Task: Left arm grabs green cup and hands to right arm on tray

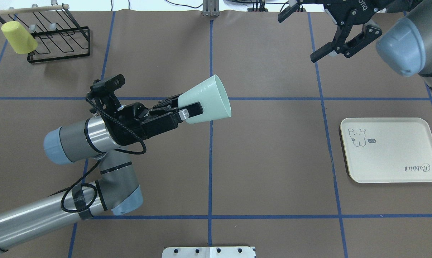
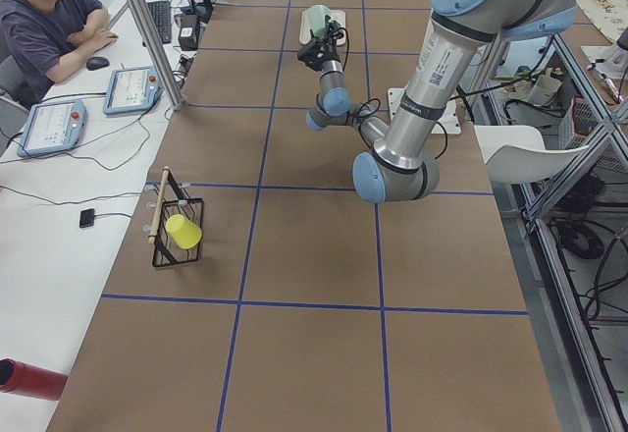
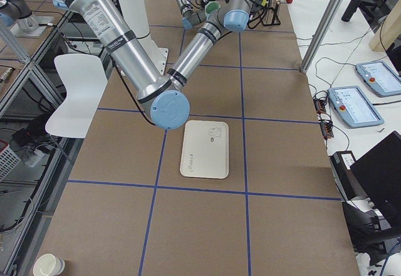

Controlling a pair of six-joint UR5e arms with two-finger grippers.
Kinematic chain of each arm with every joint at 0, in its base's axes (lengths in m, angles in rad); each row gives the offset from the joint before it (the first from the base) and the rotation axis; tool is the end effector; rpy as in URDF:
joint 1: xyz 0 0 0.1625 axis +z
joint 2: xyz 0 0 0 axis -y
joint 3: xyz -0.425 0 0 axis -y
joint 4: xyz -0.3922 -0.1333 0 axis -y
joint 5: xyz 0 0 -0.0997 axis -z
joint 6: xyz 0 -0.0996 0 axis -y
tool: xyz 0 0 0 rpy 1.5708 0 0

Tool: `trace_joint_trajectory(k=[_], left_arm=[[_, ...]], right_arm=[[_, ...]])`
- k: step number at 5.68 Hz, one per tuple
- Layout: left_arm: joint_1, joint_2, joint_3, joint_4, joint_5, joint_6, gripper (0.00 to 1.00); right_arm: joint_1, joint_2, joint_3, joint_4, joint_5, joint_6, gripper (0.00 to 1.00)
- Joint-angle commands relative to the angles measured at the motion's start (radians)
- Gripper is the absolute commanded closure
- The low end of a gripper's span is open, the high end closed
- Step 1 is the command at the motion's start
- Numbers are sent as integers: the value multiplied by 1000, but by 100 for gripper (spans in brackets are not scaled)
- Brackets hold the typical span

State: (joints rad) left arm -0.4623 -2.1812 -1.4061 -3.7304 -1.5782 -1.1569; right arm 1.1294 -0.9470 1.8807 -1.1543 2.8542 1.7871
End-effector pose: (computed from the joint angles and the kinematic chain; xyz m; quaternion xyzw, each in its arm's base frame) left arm 0.4445 -0.3696 0.2051 0.4082 0.8736 -0.0028 0.2649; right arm -0.1926 -0.4962 0.1011 -0.1987 -0.6554 0.0972 0.7222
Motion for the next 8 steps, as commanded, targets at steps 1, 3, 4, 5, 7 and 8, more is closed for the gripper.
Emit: trace_joint_trajectory(k=[1, 3, 4, 5, 7, 8], left_arm=[[31, -11, 1, 6, 35, 0, 94], [56, -29, 1, 7, 61, -1, 94], [56, -26, 1, 7, 61, -1, 94], [56, -14, -2, 6, 61, -3, 94], [56, -14, -1, 6, 61, -4, 93], [56, -17, -1, 7, 61, -4, 93]], right_arm=[[-49, 1, 21, 36, -36, 1, 0], [-112, -2, 15, 266, -227, 5, 0], [-126, -7, 15, 319, -277, 18, 0], [-128, -57, 12, 453, -333, 40, 0], [-128, -105, -56, 730, -412, 162, 0], [-128, -114, -93, 860, -412, 251, 0]])
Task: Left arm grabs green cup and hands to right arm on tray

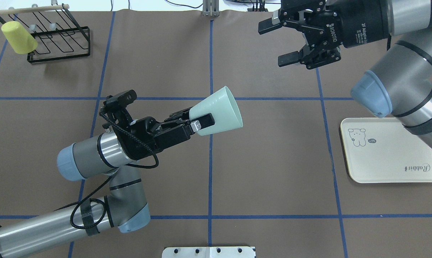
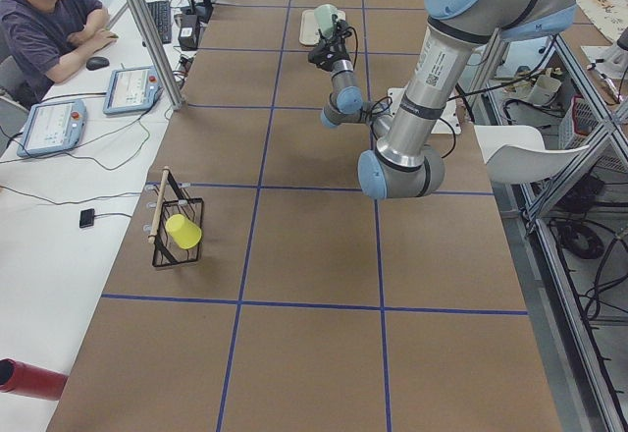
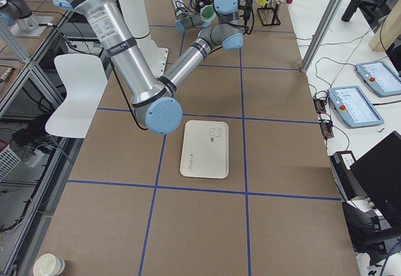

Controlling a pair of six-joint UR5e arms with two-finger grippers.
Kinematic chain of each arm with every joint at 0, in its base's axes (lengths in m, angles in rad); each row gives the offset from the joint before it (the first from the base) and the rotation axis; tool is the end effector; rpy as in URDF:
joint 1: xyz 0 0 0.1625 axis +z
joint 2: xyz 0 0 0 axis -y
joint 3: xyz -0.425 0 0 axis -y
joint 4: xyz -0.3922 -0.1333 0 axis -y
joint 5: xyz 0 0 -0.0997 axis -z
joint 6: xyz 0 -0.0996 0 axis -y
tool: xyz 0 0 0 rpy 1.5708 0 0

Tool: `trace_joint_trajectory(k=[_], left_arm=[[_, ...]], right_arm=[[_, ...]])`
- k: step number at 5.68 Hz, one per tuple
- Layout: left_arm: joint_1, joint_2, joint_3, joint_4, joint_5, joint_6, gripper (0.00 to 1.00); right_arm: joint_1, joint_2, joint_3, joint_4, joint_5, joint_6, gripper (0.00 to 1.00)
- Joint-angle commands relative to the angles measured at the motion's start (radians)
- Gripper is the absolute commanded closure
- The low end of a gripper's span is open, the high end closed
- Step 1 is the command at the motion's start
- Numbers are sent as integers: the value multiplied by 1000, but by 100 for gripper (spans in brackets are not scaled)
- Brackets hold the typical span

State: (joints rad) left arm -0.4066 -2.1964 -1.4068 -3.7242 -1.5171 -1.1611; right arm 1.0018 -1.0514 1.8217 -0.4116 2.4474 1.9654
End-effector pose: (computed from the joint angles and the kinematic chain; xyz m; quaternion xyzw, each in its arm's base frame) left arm 0.4630 -0.3503 0.1962 0.3895 0.8831 -0.0255 0.2602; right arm -0.2308 -0.4662 0.1426 -0.0082 -0.7825 0.0644 0.6193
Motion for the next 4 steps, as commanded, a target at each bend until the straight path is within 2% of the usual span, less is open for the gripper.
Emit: trace_joint_trajectory(k=[1, 2, 3, 4], left_arm=[[-14, -3, -12, 24, -3, -3, 93], [-37, 0, -83, 193, -52, -3, 94], [-53, 9, -186, 407, -152, 0, 94], [-110, 21, -231, 523, -252, 0, 94]], right_arm=[[-2, -31, -89, 289, -8, 152, 0], [-3, -53, -114, 386, -8, 200, 0], [-8, -58, -114, 437, -7, 257, 0], [-8, -70, -113, 546, -24, 382, 0]])
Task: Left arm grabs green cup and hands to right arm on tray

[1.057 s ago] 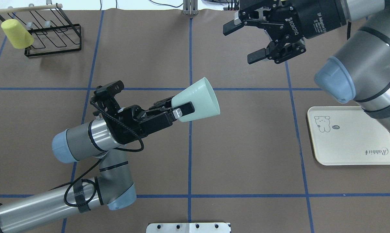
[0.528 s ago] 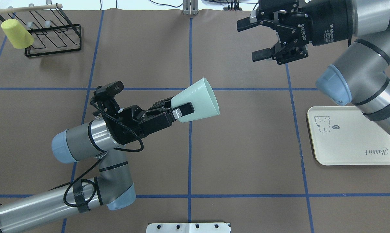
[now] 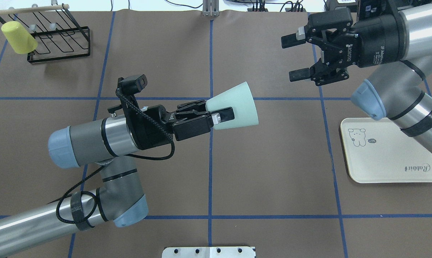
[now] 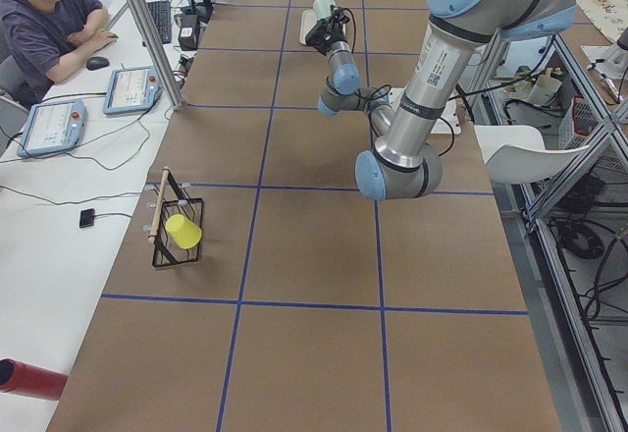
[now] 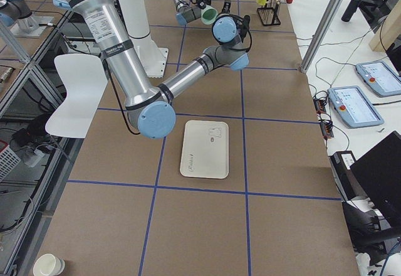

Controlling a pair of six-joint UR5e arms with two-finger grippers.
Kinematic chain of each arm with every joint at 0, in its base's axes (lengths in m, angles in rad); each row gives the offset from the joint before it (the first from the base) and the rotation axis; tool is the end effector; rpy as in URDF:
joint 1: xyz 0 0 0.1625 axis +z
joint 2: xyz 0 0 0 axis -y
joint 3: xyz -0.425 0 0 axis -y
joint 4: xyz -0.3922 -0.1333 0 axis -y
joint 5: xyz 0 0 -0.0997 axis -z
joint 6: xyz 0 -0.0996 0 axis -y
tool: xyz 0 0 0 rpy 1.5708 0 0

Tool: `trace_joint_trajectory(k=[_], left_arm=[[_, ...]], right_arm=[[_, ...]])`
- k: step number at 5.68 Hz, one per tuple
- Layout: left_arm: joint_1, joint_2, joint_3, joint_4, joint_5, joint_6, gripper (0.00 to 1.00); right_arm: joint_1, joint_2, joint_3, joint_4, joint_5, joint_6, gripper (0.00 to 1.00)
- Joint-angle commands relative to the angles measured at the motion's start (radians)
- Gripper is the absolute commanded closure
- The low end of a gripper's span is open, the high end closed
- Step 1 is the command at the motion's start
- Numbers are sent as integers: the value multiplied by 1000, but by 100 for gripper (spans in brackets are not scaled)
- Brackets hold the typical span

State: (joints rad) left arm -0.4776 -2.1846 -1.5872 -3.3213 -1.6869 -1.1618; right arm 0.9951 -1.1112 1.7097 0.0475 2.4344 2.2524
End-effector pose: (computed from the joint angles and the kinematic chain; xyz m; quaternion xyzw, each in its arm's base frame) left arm 0.4393 -0.3645 0.1384 0.3781 0.8466 0.0411 0.3723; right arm -0.2262 -0.4543 0.2039 -0.0575 -0.8320 0.0508 0.5494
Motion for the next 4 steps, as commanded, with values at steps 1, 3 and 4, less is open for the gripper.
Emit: trace_joint_trajectory(k=[1, 3, 4], left_arm=[[-97, 5, -66, 219, -181, 1, 94], [-136, 5, -80, 223, -253, -98, 95], [-216, 8, -80, 217, -369, -186, 95]], right_arm=[[-3, -19, 5, 112, -49, 169, 0], [-91, -61, 21, 212, -197, 179, 0], [-140, -50, 60, 168, -236, 174, 0]])
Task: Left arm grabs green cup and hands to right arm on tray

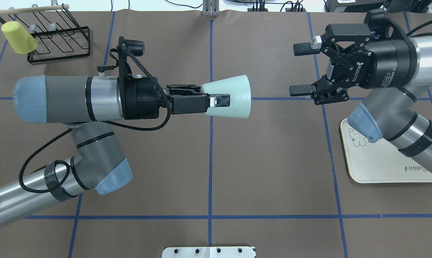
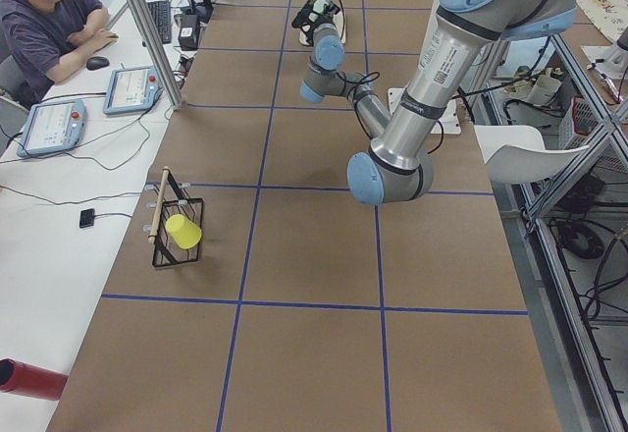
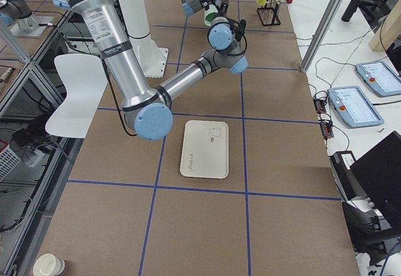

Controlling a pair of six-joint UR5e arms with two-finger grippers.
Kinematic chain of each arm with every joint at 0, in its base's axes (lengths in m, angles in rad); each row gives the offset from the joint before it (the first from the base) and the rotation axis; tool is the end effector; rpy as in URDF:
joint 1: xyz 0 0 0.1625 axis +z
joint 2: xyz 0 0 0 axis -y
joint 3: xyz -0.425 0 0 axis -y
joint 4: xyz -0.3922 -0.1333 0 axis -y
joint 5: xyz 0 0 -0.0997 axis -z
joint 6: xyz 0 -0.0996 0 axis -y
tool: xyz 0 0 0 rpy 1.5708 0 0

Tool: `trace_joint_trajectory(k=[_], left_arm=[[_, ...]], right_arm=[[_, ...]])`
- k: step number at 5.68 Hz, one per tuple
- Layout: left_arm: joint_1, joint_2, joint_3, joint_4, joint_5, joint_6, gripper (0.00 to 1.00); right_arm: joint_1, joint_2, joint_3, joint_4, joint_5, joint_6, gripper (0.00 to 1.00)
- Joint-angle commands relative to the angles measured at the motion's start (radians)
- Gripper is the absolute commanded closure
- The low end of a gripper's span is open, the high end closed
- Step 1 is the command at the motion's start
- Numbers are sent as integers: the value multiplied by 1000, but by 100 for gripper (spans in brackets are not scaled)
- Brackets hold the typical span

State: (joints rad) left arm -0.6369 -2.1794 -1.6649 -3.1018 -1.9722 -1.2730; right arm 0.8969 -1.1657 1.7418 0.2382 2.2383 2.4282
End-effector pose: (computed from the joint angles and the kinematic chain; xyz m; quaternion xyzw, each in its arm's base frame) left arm 0.3886 -0.4049 0.1227 0.3187 0.8256 0.1041 0.4538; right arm -0.2420 -0.4179 0.2141 -0.1036 -0.8803 0.0737 0.4572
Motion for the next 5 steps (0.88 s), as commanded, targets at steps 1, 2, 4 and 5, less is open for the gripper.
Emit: trace_joint_trajectory(k=[1, 2, 4, 5], left_arm=[[-70, 4, -3, -3, -100, -104, 95], [-70, 9, -3, -8, -135, -117, 95], [-58, 7, -6, -40, -145, -172, 96], [-55, 4, -15, -40, -145, -175, 96]], right_arm=[[-76, 9, 50, -48, -54, -11, 0], [-84, 15, 50, -49, -57, -17, 0], [-104, 41, 48, -107, -103, -31, 0], [-105, 47, 51, -131, -104, -59, 0]])
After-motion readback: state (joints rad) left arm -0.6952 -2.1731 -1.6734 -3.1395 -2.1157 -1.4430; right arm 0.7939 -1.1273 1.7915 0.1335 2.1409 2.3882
